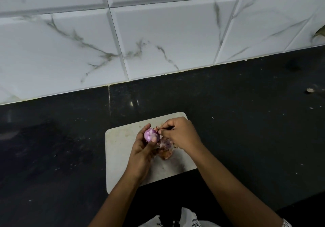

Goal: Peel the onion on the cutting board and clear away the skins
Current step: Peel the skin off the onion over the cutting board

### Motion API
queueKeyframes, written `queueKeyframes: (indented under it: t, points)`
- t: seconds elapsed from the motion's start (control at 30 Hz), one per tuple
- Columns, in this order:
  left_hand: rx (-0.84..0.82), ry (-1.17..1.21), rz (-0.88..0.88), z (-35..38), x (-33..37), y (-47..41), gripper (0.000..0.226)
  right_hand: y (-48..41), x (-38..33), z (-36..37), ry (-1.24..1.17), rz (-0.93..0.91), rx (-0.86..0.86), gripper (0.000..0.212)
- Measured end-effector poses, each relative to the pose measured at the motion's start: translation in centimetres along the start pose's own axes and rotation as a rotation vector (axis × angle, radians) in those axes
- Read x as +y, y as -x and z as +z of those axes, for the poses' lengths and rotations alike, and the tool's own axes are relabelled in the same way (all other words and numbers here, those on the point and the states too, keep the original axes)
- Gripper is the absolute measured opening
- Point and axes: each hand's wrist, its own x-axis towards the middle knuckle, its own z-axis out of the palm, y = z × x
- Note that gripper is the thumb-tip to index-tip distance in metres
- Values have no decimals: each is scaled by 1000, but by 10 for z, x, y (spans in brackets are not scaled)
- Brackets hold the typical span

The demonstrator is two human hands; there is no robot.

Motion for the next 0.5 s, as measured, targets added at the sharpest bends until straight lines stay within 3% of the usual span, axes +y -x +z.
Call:
queueKeyframes:
  t: [0.23, 0.33, 0.4, 0.5]
  points:
    - [-29, -266, 162, -2, -2, -1, 48, 4, -4, 2, 95, 0, -15, 10]
    - [-18, -296, 191, -4, -1, -2, 33, 3, -5, 3, 73, 17, -73, 10]
    - [-13, -247, 102, -4, 1, -4, 22, 1, -6, 2, -5, 31, -143, 6]
    - [-9, -39, -76, -5, 0, -10, 26, 0, -11, -3, -106, 60, -266, 16]
